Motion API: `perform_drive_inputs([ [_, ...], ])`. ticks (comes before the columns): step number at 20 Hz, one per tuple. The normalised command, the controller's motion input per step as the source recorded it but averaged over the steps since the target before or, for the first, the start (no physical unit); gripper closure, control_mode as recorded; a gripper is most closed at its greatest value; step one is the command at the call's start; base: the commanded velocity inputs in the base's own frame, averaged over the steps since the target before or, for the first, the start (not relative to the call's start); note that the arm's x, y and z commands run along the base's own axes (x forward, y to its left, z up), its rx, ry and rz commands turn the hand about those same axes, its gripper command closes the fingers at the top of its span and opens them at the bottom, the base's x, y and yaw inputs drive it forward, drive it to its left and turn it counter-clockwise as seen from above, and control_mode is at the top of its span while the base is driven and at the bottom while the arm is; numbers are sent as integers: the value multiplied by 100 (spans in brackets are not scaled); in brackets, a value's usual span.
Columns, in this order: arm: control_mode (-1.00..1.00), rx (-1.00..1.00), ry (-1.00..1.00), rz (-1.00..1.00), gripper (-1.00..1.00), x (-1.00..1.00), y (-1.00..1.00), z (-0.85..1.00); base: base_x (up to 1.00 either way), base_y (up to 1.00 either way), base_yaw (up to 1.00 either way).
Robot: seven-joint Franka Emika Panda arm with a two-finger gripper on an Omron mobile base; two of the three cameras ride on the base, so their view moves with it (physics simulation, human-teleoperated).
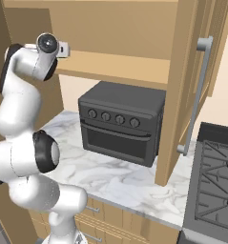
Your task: Move the shaker and mustard from the cabinet to the dining counter.
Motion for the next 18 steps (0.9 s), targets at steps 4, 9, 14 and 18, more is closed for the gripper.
perform_drive_inputs([
  [4, -100, 0, 0, -3, 100, -97, -57, 44, 0, 0, 0],
  [9, -100, 0, 0, 0, 100, -100, -55, 23, 0, 0, 0],
  [14, -100, 0, 0, 0, 100, -100, -40, 1, 0, 0, 0],
  [18, -100, 0, 0, -4, 100, -100, -25, 0, 0, 0, 0],
])
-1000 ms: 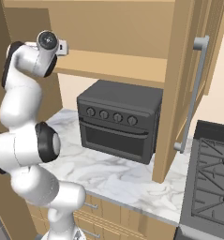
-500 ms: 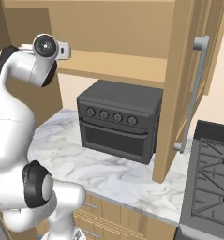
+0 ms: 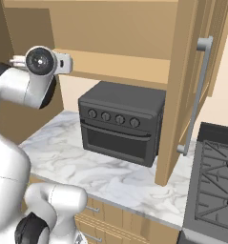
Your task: Move the shaker and mustard from the cabinet to the dining counter.
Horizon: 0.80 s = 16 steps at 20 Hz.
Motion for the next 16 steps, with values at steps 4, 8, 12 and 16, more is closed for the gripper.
perform_drive_inputs([
  [4, -100, 0, 0, -6, 100, -100, -14, 0, 0, 0, 0],
  [8, -100, 0, 0, -8, 100, -94, -7, 0, 0, 0, 0],
  [12, -100, 0, 1, -8, 100, -56, -9, 0, 0, 0, 0],
  [16, -100, 0, 1, -2, 100, -14, -12, 0, 0, 0, 0],
])
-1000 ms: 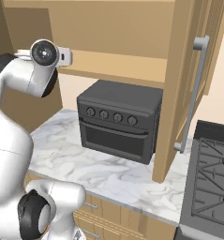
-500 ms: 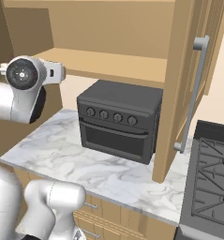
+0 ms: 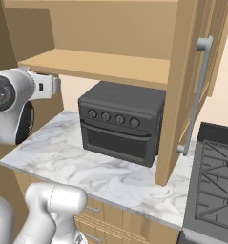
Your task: Move the shaker and mustard from the cabinet to the dining counter.
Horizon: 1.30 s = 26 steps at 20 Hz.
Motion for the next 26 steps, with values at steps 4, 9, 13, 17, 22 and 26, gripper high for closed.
perform_drive_inputs([
  [4, -100, 0, 0, 0, 100, 0, -16, 0, 0, 0, 0],
  [9, 100, 0, 0, 0, 100, -1, -10, 0, -2, -1, 0],
  [13, 100, 0, 0, 0, 100, 0, 0, 0, -36, -6, 0],
  [17, 100, 0, 0, 0, 100, 0, 0, 0, -91, -7, 0],
  [22, 100, 0, 0, 0, 100, 0, 0, 0, -100, -4, 2],
  [26, 100, 0, 0, 0, 100, 0, 0, 0, -92, 7, 45],
])
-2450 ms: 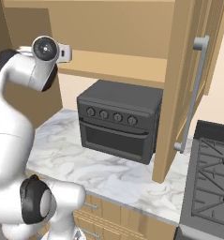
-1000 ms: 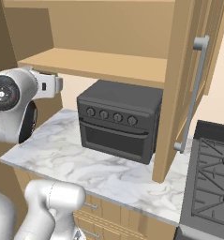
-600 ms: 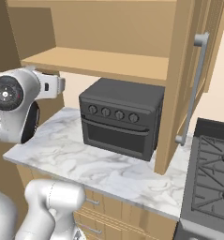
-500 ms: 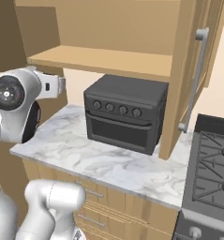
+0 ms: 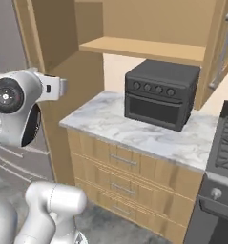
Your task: Move the shaker and mustard from the cabinet to the dining counter.
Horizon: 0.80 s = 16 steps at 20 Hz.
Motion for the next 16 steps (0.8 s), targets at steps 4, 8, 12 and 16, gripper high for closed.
perform_drive_inputs([
  [4, 100, 0, 0, 0, 100, 0, 0, 0, -57, 0, 96],
  [8, 100, 0, 0, 0, 100, 0, 0, 0, -14, 0, 100],
  [12, 100, 0, 0, 0, 100, 0, 0, 0, -13, 0, 100],
  [16, 100, 0, 0, 0, 100, 0, 0, 0, -13, 0, 100],
])
